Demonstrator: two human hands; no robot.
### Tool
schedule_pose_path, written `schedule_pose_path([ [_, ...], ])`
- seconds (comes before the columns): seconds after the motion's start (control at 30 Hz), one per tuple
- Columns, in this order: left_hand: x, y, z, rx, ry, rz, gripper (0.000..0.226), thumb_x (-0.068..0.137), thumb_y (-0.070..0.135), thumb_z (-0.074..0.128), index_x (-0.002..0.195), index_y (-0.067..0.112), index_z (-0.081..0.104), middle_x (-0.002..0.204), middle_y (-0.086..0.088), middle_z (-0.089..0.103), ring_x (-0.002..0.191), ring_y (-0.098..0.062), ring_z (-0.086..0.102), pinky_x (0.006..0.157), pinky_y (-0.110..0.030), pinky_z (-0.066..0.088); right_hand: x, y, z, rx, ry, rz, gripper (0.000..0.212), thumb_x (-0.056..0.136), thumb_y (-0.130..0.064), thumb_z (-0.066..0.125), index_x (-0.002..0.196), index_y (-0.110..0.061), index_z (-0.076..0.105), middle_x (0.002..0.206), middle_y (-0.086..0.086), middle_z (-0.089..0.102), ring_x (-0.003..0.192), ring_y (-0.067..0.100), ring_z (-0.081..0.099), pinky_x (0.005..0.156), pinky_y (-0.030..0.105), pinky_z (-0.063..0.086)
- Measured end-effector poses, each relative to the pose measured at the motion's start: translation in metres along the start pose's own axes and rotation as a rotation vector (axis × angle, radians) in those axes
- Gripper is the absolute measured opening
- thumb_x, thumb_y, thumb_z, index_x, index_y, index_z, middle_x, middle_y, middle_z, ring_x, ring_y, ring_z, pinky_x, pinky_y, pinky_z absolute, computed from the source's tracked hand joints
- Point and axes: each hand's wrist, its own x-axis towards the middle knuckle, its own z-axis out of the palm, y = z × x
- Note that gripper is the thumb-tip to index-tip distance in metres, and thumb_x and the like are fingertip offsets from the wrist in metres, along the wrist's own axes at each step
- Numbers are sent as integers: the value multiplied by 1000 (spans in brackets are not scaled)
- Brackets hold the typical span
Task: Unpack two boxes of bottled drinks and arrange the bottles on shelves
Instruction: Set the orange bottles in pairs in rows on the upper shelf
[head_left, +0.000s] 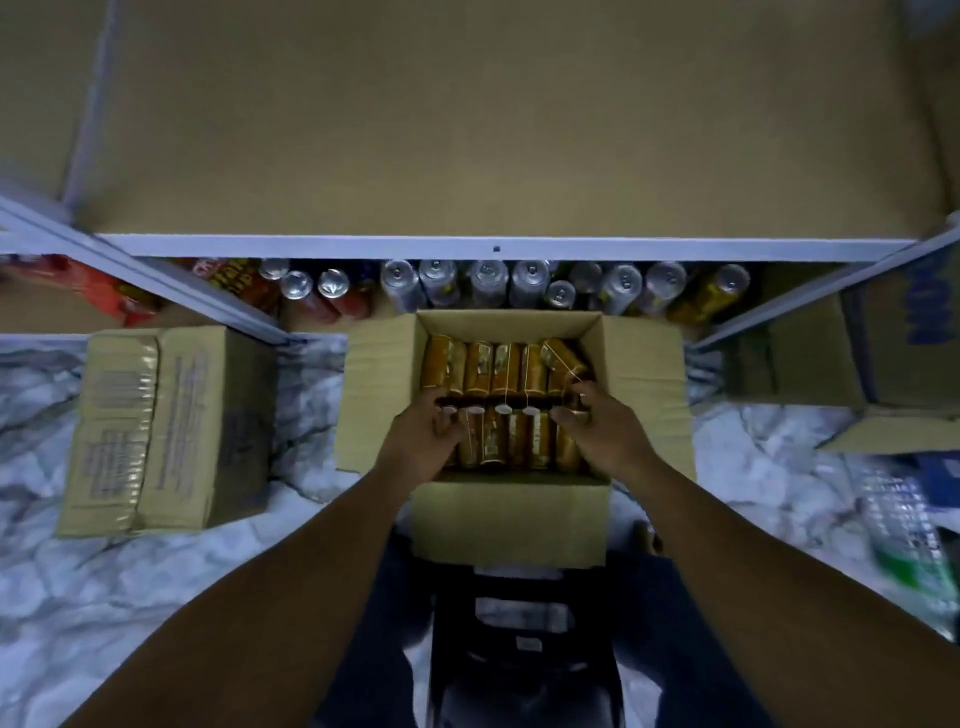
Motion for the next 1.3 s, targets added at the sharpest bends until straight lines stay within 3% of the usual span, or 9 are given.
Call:
schedule_pose_path([
  [0.17, 78, -46, 56, -95, 72, 2, 68, 96, 41, 68, 154, 30, 33, 149, -2, 53, 131, -26, 55, 103, -43, 51, 78, 39, 53, 10, 105, -12, 61, 99, -53, 56, 153, -33, 35, 151, 10, 47, 128, 31, 55, 100, 41, 48],
  [0.33, 138, -64, 86, -124, 200, 49, 61, 99, 33, 66, 150, 23, 34, 151, -5, 46, 132, -26, 53, 95, -31, 44, 131, 63, 79, -15, 286, -162, 64, 98, -44, 62, 155, -31, 35, 159, 4, 37, 140, 25, 42, 111, 40, 41],
  [0.5, 158, -65, 114, -52, 370, 36, 73, 96, 38, 69, 155, 24, 29, 155, -7, 40, 136, -29, 48, 96, -40, 50, 157, 72, 93, -33, 428, -265, 61, 93, -33, 70, 148, -18, 48, 150, 9, 46, 135, 31, 47, 109, 48, 45],
  [0.6, 164, -67, 116, -45, 449, 98, 78, 94, 31, 72, 157, 24, 27, 159, -9, 34, 140, -31, 44, 106, -47, 50, 160, 69, 99, -57, 483, -310, 58, 92, -31, 70, 145, -21, 50, 148, 8, 46, 128, 32, 53, 104, 52, 47],
  [0.73, 173, -71, 112, -78, 427, 128, 80, 91, 21, 76, 157, 23, 31, 161, -9, 28, 141, -30, 44, 107, -33, 41, 161, 74, 99, -29, 575, -337, 58, 87, -20, 77, 141, -17, 56, 142, 13, 49, 126, 33, 53, 105, 47, 49],
  [0.9, 180, -77, 119, -207, 382, 27, 94, 86, 23, 81, 161, 22, 24, 158, -9, 37, 143, -29, 41, 114, -45, 41, 157, 86, 107, 62, 415, -199, 66, 90, -18, 77, 149, -18, 47, 154, 8, 39, 134, 25, 47, 110, 31, 41],
  [1.13, 178, -75, 118, -437, 332, -108, 106, 86, 21, 81, 164, 26, 8, 158, -9, 41, 141, -27, 44, 105, -38, 40, 171, 81, 127, -34, 379, -95, 92, 84, -60, 70, 157, -30, 22, 160, 7, 36, 148, 32, 29, 118, 54, 32],
  [1.23, 171, -81, 120, -544, 329, -83, 102, 90, 17, 76, 163, 34, 8, 158, -7, 41, 138, -25, 48, 104, -40, 44, 174, 79, 132, -73, 451, -43, 87, 89, -45, 73, 157, -25, 23, 156, 13, 43, 147, 38, 32, 121, 57, 26],
  [1.3, 165, -83, 122, -556, 324, -54, 99, 90, 11, 73, 161, 40, 10, 159, -5, 40, 136, -24, 50, 106, -47, 48, 174, 79, 133, -34, 501, -55, 82, 89, -35, 74, 155, -24, 26, 148, 15, 51, 140, 38, 40, 117, 58, 32],
])
